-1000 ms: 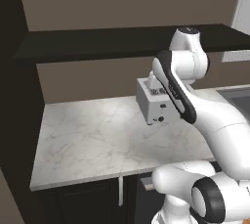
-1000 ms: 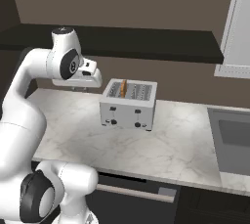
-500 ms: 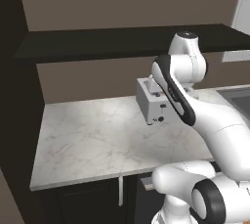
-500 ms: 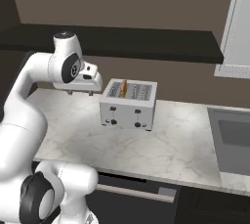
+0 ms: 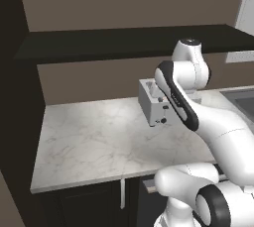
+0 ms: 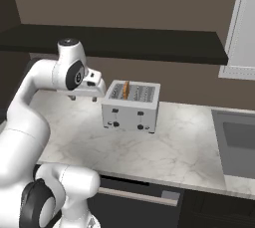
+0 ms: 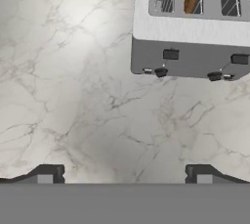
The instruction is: Start the toaster. Once the lever pops up, take the bread to the plate on the dining counter.
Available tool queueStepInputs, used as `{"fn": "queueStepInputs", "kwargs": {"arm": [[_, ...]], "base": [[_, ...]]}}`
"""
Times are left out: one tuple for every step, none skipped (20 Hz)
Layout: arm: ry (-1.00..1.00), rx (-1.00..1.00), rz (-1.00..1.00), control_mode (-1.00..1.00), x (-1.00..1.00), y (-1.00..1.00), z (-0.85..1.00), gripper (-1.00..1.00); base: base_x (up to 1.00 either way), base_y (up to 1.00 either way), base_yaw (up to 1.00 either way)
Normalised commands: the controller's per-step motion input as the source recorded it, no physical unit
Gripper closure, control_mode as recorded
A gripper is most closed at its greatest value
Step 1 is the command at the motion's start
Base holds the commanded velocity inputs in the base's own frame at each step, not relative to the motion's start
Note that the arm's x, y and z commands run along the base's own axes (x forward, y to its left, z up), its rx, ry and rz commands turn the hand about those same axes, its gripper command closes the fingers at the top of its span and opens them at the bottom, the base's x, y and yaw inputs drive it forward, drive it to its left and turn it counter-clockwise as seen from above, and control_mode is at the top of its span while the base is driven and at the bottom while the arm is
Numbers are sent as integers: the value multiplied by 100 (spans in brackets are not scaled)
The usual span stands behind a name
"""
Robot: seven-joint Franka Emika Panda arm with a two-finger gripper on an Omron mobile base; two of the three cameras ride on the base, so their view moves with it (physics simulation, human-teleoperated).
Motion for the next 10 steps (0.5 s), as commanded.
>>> {"fn": "queueStepInputs", "kwargs": {"arm": [[0,0,0,-100,0,0,-12,-100],[0,0,0,-100,1,0,-13,-100],[0,0,0,-100,4,0,-14,-100],[0,0,0,-100,4,0,-14,-100],[0,0,0,-100,4,0,-14,-100],[0,0,0,-100,6,0,-14,-100],[1,0,0,-100,9,0,-12,-100],[1,0,0,-100,10,0,-12,-100],[1,0,0,-100,11,0,-12,-100],[0,0,0,-100,11,0,-11,-100]], "base": [[0,0,0],[0,0,0],[0,0,0],[0,0,0],[0,0,0],[0,0,0],[0,0,0],[0,0,0],[0,0,0],[0,0,0]]}}
